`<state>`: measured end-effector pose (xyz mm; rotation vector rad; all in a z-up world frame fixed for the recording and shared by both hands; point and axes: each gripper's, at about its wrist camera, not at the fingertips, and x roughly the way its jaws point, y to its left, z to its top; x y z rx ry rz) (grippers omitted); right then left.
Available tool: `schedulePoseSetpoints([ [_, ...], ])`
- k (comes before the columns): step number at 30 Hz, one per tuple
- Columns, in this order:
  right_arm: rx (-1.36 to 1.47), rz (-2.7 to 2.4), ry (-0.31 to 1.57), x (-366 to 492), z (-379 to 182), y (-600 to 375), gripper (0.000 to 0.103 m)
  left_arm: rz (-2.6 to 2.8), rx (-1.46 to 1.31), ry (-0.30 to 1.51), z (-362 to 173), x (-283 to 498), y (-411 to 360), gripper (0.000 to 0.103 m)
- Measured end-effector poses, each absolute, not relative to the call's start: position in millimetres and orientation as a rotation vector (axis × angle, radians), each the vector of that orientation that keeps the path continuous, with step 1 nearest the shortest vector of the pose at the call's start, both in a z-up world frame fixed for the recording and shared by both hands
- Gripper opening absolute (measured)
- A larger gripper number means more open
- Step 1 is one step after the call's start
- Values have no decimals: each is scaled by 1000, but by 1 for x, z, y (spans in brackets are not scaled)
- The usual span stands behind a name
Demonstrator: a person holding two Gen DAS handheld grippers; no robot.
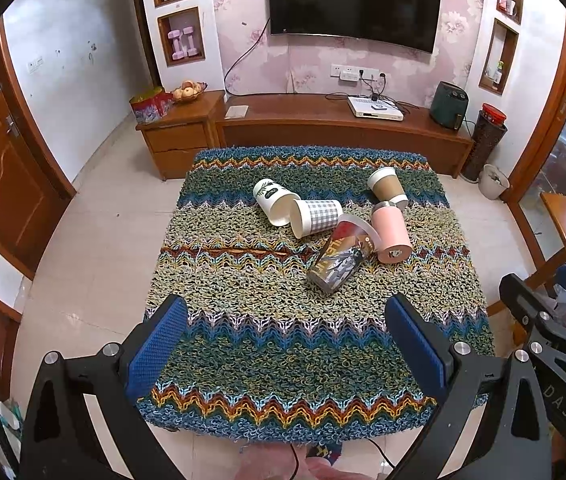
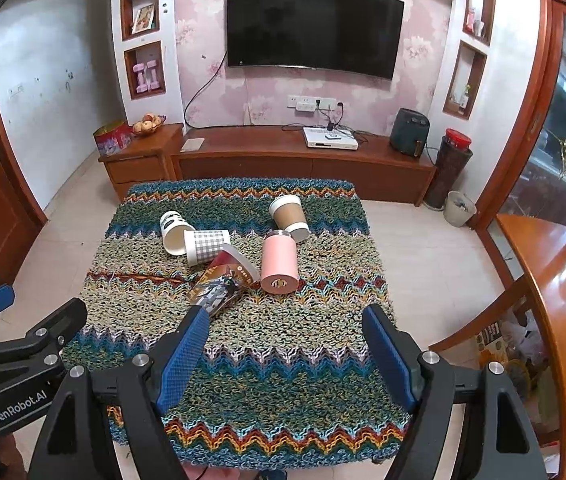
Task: Flip cup upright
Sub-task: 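Move the right tool toward the pink tumbler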
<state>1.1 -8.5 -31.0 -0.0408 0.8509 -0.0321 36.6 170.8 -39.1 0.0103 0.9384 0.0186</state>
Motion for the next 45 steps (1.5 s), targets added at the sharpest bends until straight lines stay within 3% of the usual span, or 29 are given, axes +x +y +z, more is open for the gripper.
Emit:
schedulePoseSetpoints([
  [23,-75,-32,872,28,-53,3,79,35,-3,992,-66,64,174,100],
  [45,-90,-3,1002,111,-99,4,79,1,-22,1068,-102,135,172,100],
])
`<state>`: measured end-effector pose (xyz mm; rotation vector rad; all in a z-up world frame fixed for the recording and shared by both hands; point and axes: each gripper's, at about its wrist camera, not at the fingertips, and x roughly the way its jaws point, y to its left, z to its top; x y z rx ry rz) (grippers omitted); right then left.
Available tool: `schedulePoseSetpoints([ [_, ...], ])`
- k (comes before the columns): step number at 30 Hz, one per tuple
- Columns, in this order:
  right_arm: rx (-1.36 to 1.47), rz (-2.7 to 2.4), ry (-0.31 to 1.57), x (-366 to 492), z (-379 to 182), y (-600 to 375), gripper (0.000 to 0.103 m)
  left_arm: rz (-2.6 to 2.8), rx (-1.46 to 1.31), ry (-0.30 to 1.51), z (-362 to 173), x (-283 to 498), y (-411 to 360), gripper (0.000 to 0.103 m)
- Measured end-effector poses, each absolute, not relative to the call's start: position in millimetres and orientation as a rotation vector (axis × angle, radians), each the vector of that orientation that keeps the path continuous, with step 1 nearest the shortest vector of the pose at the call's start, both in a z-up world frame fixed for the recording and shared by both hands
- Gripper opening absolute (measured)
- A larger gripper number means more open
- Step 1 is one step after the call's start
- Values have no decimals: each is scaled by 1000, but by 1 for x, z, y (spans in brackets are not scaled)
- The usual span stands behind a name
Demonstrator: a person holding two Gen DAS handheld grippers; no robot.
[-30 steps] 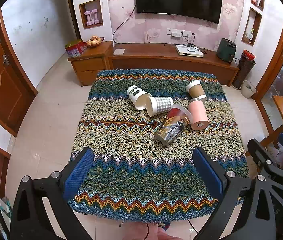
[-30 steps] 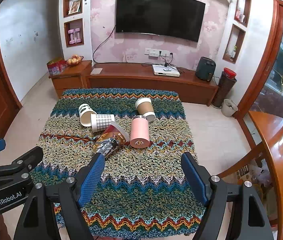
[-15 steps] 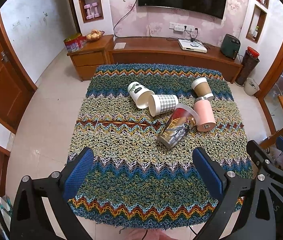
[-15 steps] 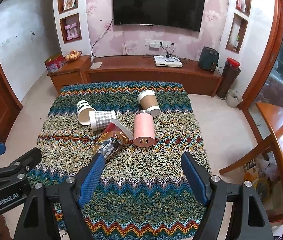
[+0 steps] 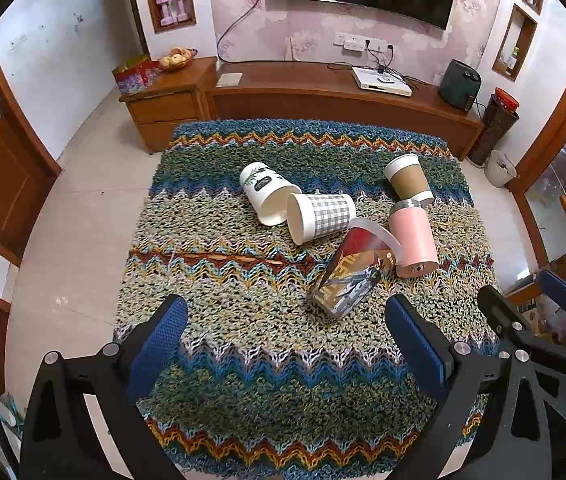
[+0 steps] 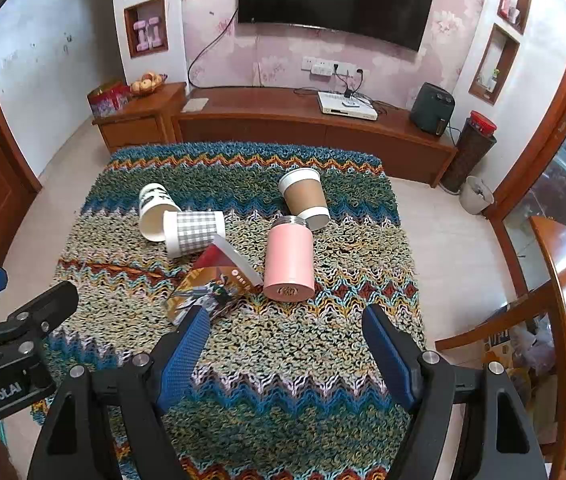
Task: Flip cup upright
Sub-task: 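Move the right tool toward the pink tumbler, then close the right tool around the pink tumbler's body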
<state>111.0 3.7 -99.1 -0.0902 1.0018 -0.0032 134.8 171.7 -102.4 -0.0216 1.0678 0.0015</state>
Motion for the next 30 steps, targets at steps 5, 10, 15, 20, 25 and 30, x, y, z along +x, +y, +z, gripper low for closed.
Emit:
schedulePoseSetpoints([
  [5,-51,-9,1061,135,-116,-6,79,-20,-16,1098,-116,151,167,100],
  [10,-56,-23,1088,159,-133,-10,78,-39,-1,1132,-132,166,164,100],
  [15,-33,-23,1126,187,-153,-17,75,-47,0,1163,-146,178,163,99],
  [20,-26,-21,1184,219,-173,-23,75,-54,2,1189,-158,186,165,99],
  [25,-62,-9,1256,249,-197,-20,75,-52,-6,1209,-168,190,170,99],
  [30,-65,-15,1334,270,-222,-18,75,-47,-12,1226,-175,193,175,99],
])
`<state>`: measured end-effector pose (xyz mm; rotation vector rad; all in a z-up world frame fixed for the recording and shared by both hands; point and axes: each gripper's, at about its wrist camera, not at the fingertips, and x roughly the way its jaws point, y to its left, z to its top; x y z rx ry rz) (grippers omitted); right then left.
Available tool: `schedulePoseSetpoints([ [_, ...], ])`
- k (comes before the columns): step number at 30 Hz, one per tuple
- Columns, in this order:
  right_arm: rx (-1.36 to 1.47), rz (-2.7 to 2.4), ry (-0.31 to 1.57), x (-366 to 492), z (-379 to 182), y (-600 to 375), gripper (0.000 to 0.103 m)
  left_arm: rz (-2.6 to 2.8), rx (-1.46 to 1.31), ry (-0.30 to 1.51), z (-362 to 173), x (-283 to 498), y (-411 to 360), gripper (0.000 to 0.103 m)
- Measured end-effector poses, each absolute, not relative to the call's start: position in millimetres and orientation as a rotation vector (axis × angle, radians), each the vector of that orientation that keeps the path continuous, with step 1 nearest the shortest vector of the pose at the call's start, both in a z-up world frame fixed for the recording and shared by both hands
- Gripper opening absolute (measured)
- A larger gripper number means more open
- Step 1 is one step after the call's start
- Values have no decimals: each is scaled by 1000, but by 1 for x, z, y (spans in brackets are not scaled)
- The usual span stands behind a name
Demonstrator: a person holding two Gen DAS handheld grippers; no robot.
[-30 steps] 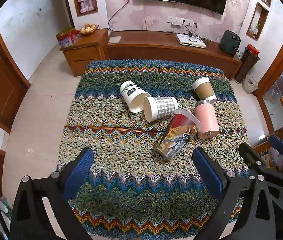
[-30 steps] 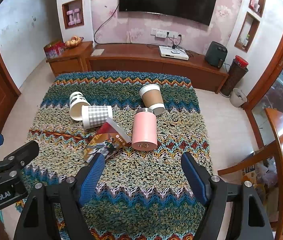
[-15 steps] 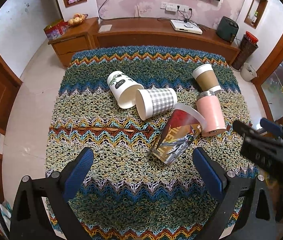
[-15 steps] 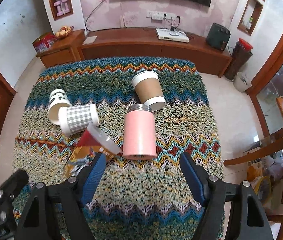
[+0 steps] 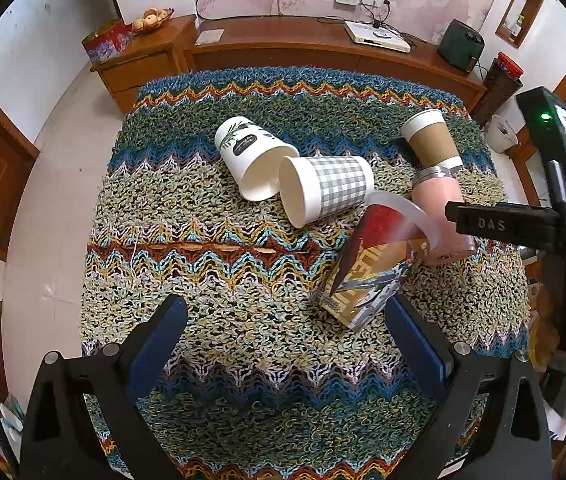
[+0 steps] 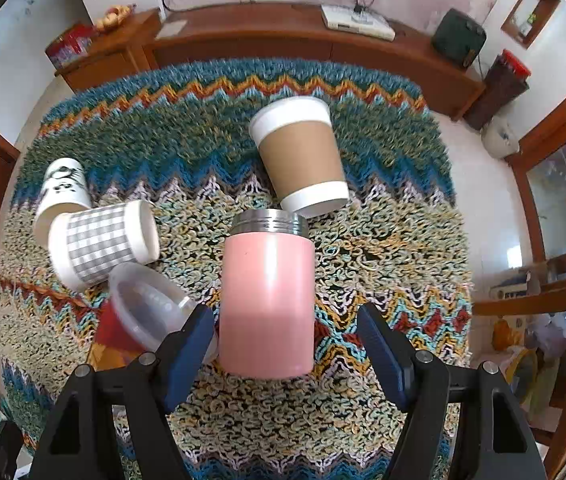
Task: Flip cup upright
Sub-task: 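Close the right tool around the pink tumbler's body, then lift the pink tumbler off the blanket with the right tool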
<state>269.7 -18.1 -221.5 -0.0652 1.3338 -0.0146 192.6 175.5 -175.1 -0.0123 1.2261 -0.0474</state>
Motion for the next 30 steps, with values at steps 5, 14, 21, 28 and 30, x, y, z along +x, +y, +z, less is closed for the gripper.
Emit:
schedulePoseSetpoints([
  [5,-62,-14,1374,282,-238,-13,75,-46,-18,1236,-180,195,180,99],
  [14,-49,-13,1428,294,-256,-4,70,-55,-13,1246,-188,197,182,99],
  [21,-21,-16,1458,305,-263,-6,67,-49,-7,1250,-192,198,185,99],
  [28,-21,-22,1450,321,-271,-12,66,-12,9,1231,-196,205,188,99],
  [30,-24,-23,1448,323,-271,-8,66,-1,9,1224,-198,209,190,99],
])
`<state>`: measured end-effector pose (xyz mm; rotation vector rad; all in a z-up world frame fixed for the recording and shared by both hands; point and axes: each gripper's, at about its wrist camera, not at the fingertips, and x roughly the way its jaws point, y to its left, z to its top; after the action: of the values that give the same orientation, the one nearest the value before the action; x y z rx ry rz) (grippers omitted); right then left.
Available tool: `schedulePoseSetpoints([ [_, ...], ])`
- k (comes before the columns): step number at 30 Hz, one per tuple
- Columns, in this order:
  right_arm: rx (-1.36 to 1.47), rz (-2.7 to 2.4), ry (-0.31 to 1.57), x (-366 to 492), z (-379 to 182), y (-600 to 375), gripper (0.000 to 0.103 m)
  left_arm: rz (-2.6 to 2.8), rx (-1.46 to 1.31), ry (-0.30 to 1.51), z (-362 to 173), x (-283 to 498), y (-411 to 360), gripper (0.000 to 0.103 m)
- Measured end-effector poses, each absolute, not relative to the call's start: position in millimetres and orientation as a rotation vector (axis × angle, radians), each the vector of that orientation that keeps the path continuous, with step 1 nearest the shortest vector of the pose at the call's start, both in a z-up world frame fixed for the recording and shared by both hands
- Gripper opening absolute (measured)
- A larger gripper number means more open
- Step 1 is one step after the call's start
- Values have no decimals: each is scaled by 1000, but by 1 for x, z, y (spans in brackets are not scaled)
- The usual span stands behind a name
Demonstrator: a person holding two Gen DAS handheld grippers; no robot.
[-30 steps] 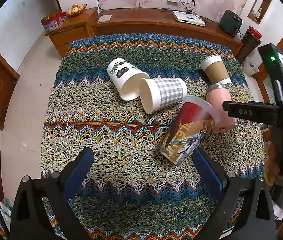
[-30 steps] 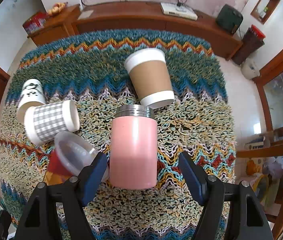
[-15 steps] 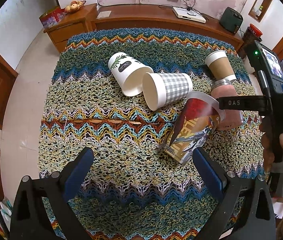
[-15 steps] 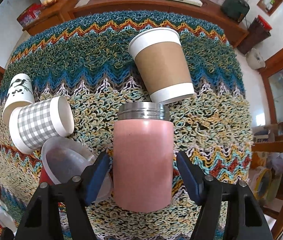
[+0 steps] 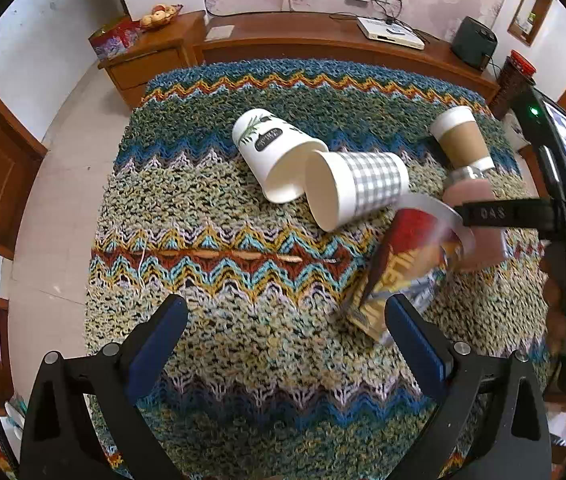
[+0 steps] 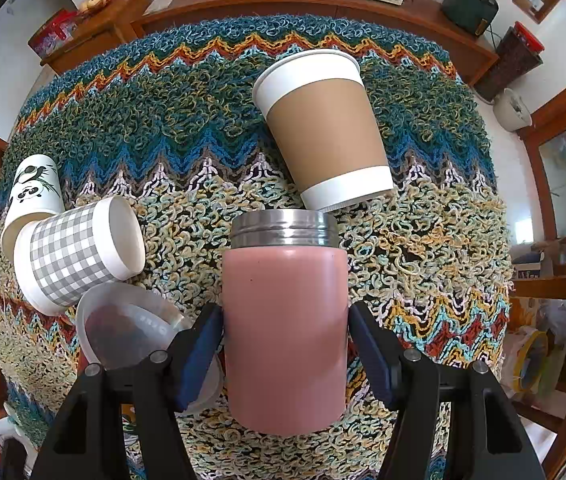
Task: Flip cup upright
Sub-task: 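Lift the pink tumbler off the blanket with the right tool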
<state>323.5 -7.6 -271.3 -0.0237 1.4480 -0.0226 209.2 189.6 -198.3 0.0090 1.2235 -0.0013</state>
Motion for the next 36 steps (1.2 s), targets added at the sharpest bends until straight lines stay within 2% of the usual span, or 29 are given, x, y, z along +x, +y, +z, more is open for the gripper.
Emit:
schedulePoseSetpoints([
  [10,75,34,1519,342,-287,-20,68,-38,-5,1241,-212,228,176,99],
  [17,135,48,1503,342,-293,-32,67,-64,-6,1237,-215,237,166,99],
  [36,213,36,1332,265,-263,-75,67,-273,-82,1224,-219,257,142,99],
])
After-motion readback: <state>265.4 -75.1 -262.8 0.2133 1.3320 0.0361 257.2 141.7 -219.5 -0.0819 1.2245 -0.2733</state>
